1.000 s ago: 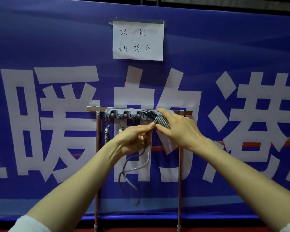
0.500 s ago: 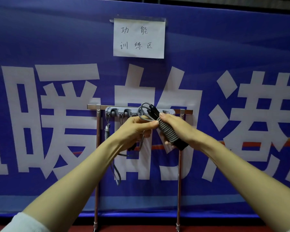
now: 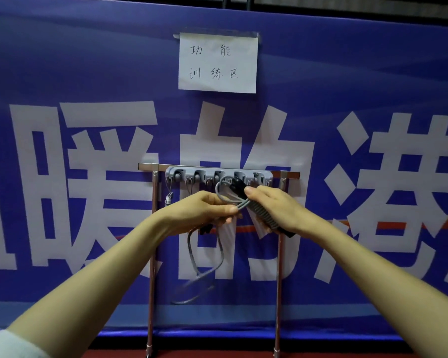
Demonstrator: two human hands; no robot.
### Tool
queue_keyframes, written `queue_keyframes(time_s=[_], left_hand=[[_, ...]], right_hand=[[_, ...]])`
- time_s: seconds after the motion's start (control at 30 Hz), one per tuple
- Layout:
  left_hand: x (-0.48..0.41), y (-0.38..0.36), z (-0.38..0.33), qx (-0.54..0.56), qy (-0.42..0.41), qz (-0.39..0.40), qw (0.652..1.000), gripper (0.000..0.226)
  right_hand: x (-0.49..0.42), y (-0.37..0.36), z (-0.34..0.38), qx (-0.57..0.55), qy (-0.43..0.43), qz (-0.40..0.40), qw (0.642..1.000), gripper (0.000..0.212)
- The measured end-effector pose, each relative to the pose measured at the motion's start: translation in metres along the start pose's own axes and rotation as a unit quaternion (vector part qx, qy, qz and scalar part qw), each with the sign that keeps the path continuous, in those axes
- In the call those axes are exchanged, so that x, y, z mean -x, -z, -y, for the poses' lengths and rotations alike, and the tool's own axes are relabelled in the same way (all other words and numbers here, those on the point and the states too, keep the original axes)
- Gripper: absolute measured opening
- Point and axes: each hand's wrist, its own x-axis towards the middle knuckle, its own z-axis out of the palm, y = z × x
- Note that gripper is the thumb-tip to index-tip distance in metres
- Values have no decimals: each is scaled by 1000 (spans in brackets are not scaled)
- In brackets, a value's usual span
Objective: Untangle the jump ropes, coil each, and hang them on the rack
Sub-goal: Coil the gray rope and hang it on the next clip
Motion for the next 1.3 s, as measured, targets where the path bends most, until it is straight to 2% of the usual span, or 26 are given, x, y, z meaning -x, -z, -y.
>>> queue_keyframes(time_s=[0.1, 0.2, 0.3, 0.4, 0.47, 0.57, 0.7, 0.77, 0.83, 0.9, 0.97, 1.03, 1.07, 1.17, 1.23, 1.3], left_hand=[[2, 1, 8, -19, -14, -41, 999, 30], [-1, -8, 17, 83, -26, -55, 995, 21], [-1, -4, 20, 75, -80, -75, 991, 20], [1, 4, 14, 17, -134, -102, 986, 18], [-1, 6, 8, -51, -173, -106, 978, 20], [-8, 8, 3, -161, -186, -102, 964, 20], [-12, 11, -3, -288, -203, -47, 935, 11], [-15, 12, -9, -356, -206, -24, 911, 6], [-16, 10, -16, -419, -223, -26, 880, 8], [-17, 6, -17, -452, -221, -52, 863, 10], [-15, 1, -15, -441, -193, -102, 871, 14], [-12, -6, -12, -400, -155, -160, 889, 15], [-11, -9, -10, -378, -140, -187, 896, 15], [-10, -18, -1, -298, -98, -225, 923, 21], [-10, -20, 2, -173, -35, -185, 967, 23], [-8, -18, 0, -62, 22, -99, 993, 23]], right_hand=[[0, 2, 1, 18, 4, -16, 1000, 63], [1, 2, 11, -115, 10, 6, 993, 62], [5, 8, 22, -237, -18, 102, 966, 54], [10, 12, 20, -267, -75, 213, 937, 60], [13, 11, 18, -299, -107, 290, 903, 60], [12, 15, 13, -325, -137, 384, 853, 61], [7, 16, 8, -208, -160, 452, 853, 87], [7, 11, 3, -187, -181, 455, 852, 80], [5, 6, -2, -183, -197, 415, 869, 61], [3, 2, -5, -117, -167, 318, 926, 50], [1, -3, -6, -8, -87, 201, 976, 40], [2, -7, -6, 116, -27, 94, 988, 37], [3, -9, -6, 194, -7, 44, 980, 38], [3, -11, -9, 396, 64, -75, 913, 45], [1, -13, -13, 459, 101, -109, 876, 48], [-1, -16, -16, 492, 121, -118, 854, 51]])
